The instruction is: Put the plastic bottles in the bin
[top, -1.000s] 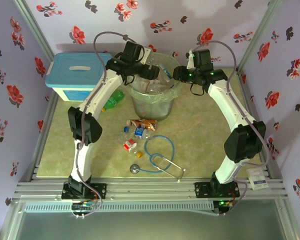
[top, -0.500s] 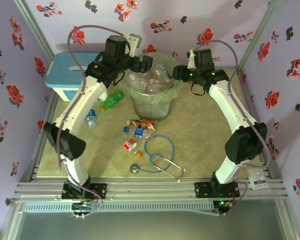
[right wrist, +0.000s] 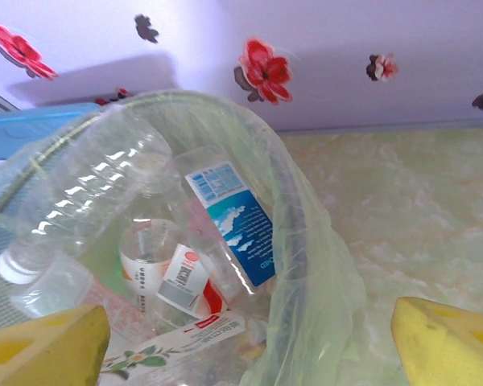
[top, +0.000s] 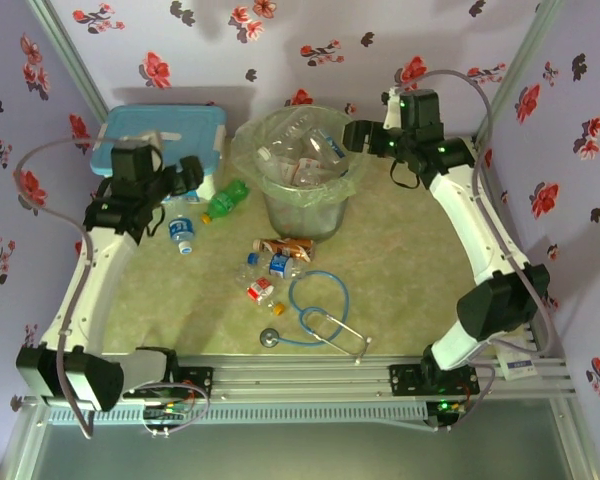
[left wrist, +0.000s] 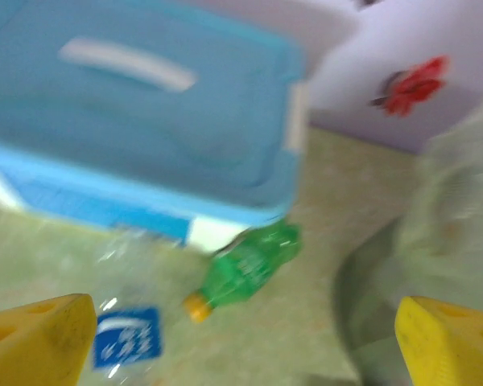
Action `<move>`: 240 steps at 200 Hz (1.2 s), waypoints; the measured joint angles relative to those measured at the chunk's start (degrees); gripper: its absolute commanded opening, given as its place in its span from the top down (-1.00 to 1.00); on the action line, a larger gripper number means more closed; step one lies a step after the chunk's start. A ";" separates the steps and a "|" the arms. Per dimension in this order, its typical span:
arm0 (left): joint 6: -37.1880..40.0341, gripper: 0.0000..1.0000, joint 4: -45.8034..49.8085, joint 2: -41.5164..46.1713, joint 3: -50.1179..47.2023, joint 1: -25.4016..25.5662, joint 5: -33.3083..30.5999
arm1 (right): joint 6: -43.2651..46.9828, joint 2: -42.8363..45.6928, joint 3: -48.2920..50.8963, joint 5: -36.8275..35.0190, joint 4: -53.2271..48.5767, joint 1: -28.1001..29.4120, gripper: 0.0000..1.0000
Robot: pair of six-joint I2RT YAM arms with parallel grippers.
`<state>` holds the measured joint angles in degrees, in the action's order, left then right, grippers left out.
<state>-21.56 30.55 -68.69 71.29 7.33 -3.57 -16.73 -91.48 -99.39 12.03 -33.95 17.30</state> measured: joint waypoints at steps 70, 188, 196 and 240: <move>-5.60 -0.96 -5.62 -6.62 -15.96 -8.92 -0.09 | 0.04 7.39 3.15 -0.94 -0.74 -0.20 -0.81; -6.47 -0.46 -17.09 -24.92 -16.65 -9.66 2.64 | -1.07 8.00 5.81 -0.42 -1.05 -2.23 -0.77; -6.80 -0.40 -17.40 -25.20 -16.65 -9.66 2.73 | -1.33 7.89 5.81 -0.20 -0.83 -2.34 -0.77; -6.82 -0.20 -19.28 -25.88 -16.65 -9.66 2.80 | -1.75 7.41 5.84 0.33 -0.35 -2.45 -0.74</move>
<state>-28.38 11.27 -94.56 54.63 -2.33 -0.78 -18.48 -84.07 -93.56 12.36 -34.30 14.85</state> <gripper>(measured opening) 0.618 0.876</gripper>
